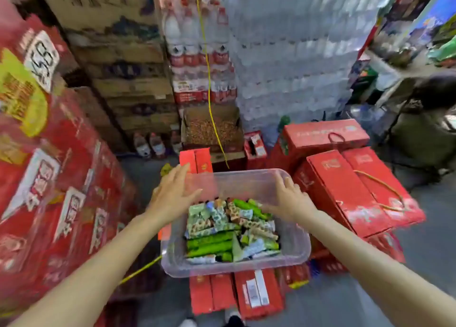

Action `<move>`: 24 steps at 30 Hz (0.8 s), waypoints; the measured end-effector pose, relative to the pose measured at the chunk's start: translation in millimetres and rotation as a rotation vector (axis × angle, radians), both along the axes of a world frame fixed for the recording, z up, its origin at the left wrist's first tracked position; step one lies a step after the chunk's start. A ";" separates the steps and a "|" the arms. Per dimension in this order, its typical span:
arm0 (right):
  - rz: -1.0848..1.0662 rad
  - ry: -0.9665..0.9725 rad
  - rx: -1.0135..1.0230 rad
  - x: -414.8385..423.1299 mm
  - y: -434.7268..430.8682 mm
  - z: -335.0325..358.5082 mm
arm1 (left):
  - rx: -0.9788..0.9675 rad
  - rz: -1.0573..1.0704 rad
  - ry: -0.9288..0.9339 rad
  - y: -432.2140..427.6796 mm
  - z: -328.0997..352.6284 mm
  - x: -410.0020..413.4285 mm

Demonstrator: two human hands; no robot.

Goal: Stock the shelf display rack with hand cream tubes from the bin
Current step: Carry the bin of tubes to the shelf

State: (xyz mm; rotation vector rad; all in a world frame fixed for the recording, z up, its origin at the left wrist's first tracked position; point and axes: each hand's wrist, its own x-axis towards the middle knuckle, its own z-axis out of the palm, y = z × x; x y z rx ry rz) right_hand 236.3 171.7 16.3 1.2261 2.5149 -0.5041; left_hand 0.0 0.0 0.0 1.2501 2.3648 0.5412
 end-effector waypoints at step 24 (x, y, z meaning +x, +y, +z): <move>-0.618 0.090 -0.466 65.1 91.6 -99.3 | -0.162 0.957 -0.414 -42.1 -119.0 6.0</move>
